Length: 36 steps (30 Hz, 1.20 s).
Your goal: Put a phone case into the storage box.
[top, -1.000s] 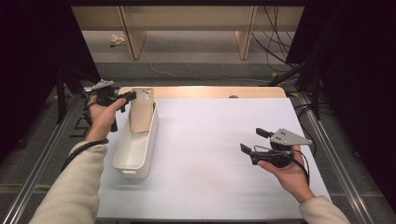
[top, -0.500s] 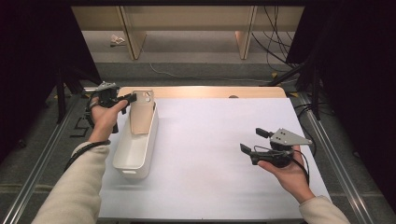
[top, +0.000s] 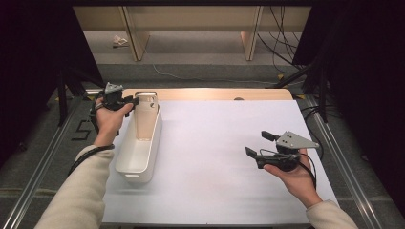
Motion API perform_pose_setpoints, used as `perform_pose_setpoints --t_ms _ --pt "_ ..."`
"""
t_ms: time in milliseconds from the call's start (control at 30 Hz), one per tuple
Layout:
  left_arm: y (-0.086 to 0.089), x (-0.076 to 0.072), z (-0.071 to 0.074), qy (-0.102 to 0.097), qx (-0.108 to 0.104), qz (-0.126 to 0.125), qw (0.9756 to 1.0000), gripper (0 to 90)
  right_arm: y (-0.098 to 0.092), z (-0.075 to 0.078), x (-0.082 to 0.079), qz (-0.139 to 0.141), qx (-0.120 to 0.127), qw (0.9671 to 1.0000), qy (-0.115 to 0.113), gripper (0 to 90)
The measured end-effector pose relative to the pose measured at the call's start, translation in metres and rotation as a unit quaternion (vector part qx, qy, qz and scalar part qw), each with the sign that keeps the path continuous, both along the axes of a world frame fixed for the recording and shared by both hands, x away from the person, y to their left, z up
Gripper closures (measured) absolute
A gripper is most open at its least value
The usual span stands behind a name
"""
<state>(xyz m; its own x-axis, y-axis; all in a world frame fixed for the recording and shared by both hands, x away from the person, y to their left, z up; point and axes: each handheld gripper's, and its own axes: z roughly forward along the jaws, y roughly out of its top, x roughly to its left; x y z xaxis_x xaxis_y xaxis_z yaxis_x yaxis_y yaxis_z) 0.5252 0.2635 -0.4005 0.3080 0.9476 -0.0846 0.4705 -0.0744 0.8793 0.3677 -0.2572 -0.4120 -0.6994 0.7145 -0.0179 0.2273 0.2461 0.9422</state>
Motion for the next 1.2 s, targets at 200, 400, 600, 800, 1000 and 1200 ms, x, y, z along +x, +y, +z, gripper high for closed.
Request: perform_pose_setpoints --t_ms 200,400,600,800,1000,1200 --pt "0.001 -0.007 0.009 -0.012 0.008 0.001 0.9999 57.6 0.0 0.0 0.0 -0.001 0.0 1.0 -0.001 17.5" --pt "0.0 -0.021 0.017 -0.02 -0.004 -0.013 0.9997 49.9 0.0 0.0 0.0 -0.001 -0.001 1.0 -0.001 17.5" --pt "-0.002 -0.038 0.025 -0.011 -0.001 -0.03 0.9995 35.3 0.0 0.0 0.0 -0.002 -0.001 1.0 -0.002 17.5" --pt "-0.005 -0.061 0.033 -0.02 -0.009 -0.042 0.9989 22.8 0.0 0.001 0.0 -0.002 -0.001 1.0 -0.004 17.5" --pt "-0.009 -0.087 0.033 -0.022 -0.017 -0.057 0.998 14.8 0.0 0.001 0.0 -0.002 -0.001 1.0 -0.003 17.4" --pt "-0.015 -0.11 0.025 -0.024 -0.017 -0.075 0.9968 8.5 0.001 0.0 0.0 -0.001 -0.001 1.0 -0.002 17.4"
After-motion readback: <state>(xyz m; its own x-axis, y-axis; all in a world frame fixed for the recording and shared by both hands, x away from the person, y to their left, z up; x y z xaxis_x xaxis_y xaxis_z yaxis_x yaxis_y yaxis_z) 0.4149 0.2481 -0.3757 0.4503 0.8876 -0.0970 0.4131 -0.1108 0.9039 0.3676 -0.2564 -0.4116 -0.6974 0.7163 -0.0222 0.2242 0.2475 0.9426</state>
